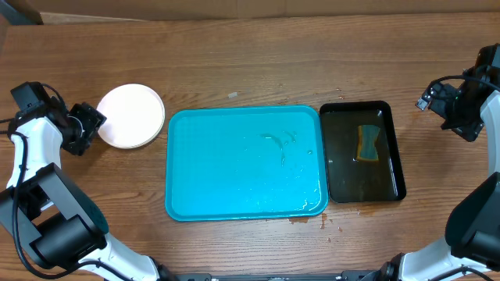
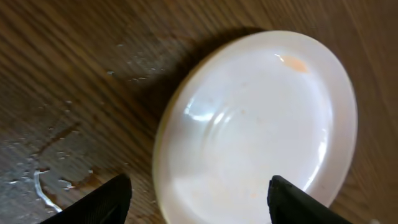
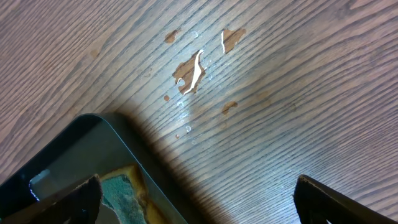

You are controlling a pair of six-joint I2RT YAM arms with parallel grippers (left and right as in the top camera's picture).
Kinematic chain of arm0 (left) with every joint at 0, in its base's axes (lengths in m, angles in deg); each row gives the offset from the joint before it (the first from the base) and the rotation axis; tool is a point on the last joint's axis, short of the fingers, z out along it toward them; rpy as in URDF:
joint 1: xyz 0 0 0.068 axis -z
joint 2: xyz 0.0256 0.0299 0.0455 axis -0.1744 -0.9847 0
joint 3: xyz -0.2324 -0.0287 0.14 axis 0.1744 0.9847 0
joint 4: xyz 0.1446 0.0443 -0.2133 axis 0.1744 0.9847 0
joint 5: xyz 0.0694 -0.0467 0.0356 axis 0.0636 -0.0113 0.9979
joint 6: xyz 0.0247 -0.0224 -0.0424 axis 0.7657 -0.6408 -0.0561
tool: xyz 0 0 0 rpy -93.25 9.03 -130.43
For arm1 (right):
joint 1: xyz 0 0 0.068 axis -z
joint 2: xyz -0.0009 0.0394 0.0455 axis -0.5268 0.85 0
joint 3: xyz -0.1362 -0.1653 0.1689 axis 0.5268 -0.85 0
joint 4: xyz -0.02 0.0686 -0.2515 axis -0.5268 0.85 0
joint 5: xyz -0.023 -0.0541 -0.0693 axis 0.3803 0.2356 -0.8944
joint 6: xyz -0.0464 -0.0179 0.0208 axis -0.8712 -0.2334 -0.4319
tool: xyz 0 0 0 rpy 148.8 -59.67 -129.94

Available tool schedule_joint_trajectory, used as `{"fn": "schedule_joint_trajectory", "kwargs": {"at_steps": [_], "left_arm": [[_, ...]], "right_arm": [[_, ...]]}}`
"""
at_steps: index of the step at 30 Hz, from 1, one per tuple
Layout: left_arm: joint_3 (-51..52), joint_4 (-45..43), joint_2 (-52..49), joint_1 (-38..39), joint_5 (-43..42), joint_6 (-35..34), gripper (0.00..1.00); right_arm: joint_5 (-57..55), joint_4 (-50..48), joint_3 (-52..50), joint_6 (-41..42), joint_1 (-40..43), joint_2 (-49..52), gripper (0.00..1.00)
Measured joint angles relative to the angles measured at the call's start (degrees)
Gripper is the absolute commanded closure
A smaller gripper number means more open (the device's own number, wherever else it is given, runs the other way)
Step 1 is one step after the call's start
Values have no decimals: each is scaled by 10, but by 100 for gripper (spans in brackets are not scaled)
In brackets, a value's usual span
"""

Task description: Clean dirty plates on tray and stack at the side

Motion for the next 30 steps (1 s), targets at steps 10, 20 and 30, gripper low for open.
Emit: {"fn": "schedule_joint_trajectory", "kwargs": {"at_steps": [10,20,30], "left_arm": [[0,-7,0,13,-202,75,6],[0,-8,0,42,-241,87,0],[0,-8,0,46,-89,87,0]], "right_arm": [[0,0,0,0,0,0,0],[0,0,0,0,0,0,0],[0,0,0,0,0,0,0]]}}
